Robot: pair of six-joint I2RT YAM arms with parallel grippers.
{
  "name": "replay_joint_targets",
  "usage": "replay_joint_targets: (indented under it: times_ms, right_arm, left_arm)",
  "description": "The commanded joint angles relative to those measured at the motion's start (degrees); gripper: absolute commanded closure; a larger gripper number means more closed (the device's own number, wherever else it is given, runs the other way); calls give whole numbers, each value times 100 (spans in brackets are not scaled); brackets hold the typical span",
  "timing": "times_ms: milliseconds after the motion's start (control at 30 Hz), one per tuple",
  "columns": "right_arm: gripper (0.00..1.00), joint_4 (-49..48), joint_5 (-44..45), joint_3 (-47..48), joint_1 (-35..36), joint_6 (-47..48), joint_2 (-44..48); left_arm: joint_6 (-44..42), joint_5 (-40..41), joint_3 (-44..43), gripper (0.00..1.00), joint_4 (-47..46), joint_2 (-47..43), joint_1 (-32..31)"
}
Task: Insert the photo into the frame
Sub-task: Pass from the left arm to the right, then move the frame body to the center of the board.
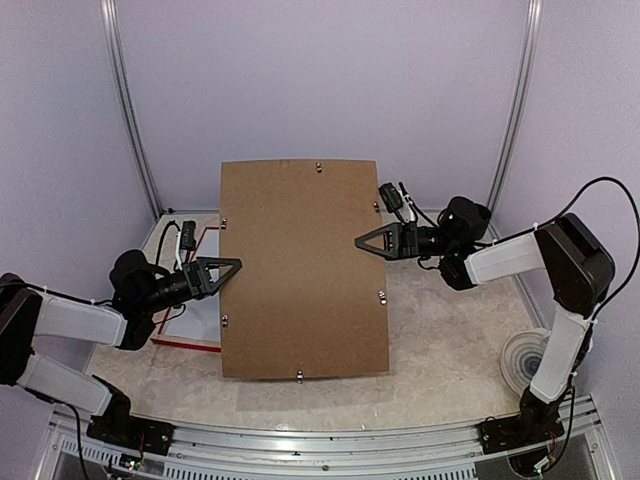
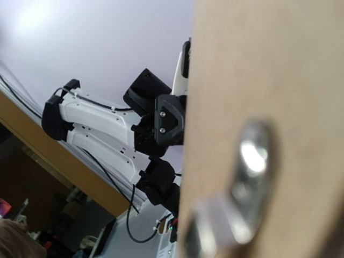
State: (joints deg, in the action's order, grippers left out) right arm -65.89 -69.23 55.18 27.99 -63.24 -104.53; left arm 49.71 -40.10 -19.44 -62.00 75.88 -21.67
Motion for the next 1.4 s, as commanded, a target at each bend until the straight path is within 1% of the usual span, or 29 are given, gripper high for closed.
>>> replay_joint_targets:
  times_ms: [0, 33, 133, 167, 300, 400, 533, 667, 733, 900, 1133, 1300, 1367]
  right_arm:
    - [100, -1167, -349, 189, -59, -830, -129]
    - [100, -1253, -334, 175, -79, -936, -175]
    - [100, -1345, -296, 148, -144, -1137, -284]
    - [100, -1318, -281, 135, -166, -1147, -310]
    - [100, -1028, -220, 88, -268, -1070, -388]
    - [100, -725, -127, 85, -343, -979, -490]
    - [100, -545, -4, 141, -430, -1087, -667]
    - [100, -240, 133, 260, -482, -1146, -868]
    - [100, -77, 195, 326, -495, -1159, -969]
    - [100, 216, 393, 402, -567, -1285, -1221]
    - [100, 768, 605, 504, -699, -1325, -1401]
    - [100, 1342, 748, 572, -794, -1184, -1369]
    - [100, 1382, 783, 569, -856, -1283, -1364]
  left_arm:
    - [53, 450, -73, 40, 648, -140, 203]
    - [81, 480, -84, 34, 761, -171, 249]
    - [124, 616, -94, 3, 1125, -308, 387]
    - [119, 650, -95, 1, 1226, -351, 422]
    - [-45, 872, -172, 1, 1892, -706, 513]
    - [-261, 1087, -283, 1, 2446, -1138, 506]
    - [-836, 1457, -526, 1, 3339, -1736, 405]
    - [-1551, 2153, -1003, 1, 4470, -2031, -127]
    - [-1772, 2514, -1192, 1, 4860, -2057, -427]
    - [-2029, 2906, -1627, 1, 5452, -1807, -1096]
    - [-2723, 3915, -2635, 1, 6603, -867, -2229]
    - [-3138, 4642, -3288, 1, 7202, -169, -2954]
    - [-3284, 4861, -3545, 1, 7428, 60, -3216]
